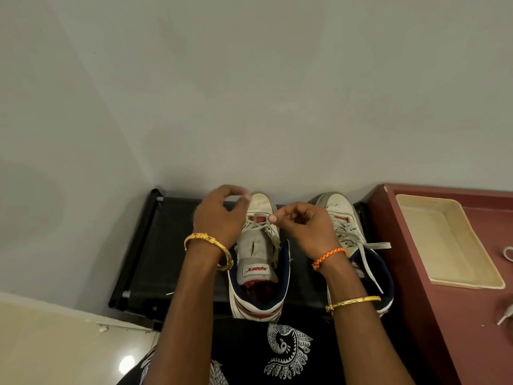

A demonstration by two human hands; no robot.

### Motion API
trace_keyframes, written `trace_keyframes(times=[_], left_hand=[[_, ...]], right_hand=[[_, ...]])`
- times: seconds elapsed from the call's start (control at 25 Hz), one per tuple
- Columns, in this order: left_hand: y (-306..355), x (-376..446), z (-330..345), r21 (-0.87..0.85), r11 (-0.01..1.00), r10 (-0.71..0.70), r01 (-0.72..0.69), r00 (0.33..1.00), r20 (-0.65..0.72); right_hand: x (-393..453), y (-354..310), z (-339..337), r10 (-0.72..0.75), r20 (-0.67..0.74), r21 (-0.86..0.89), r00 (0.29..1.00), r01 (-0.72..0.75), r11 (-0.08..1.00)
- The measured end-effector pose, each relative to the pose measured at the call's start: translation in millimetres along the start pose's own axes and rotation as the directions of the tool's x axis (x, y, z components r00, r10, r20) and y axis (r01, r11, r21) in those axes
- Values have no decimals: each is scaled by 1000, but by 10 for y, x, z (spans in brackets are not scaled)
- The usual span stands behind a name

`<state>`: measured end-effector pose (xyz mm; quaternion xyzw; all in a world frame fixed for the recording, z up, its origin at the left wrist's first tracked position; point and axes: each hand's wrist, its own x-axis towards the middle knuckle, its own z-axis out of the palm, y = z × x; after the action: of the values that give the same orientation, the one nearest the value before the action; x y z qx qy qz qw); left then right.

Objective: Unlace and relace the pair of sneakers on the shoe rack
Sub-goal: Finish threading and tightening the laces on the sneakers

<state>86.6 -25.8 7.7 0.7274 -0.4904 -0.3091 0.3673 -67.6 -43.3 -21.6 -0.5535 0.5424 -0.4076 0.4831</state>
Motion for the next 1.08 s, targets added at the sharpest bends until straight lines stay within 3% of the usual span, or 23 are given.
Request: trace_keyframes(times=[0.08,0.2,0.32,0.48,0.72,0.92,1.08], left_hand=[[78,-11,56,-43,989,148,-143,975,163],[-18,12,206,27,990,131,-141,964,231],[-174,43,305,98,994,33,-56,975,220],[-261,66,408,558,826,18,-73,994,104],[-350,165,571,691,723,-90,13,993,76],[-382,263,632,605,786,-205,128,977,59],[-350,238,745,609,787,-209,95,971,118]], right_hand=[[14,11,15,-8,17,7,1000,8,1000],[44,130,20,13,-7,-57,1000,-14,998],[68,257,85,74,-8,-150,997,-74,986],[104,302,115,198,-46,-377,979,-201,904],[102,234,247,294,78,-610,953,-188,770],[211,342,178,366,-25,-455,930,-337,824],[213,413,158,411,-82,-318,908,-415,852]])
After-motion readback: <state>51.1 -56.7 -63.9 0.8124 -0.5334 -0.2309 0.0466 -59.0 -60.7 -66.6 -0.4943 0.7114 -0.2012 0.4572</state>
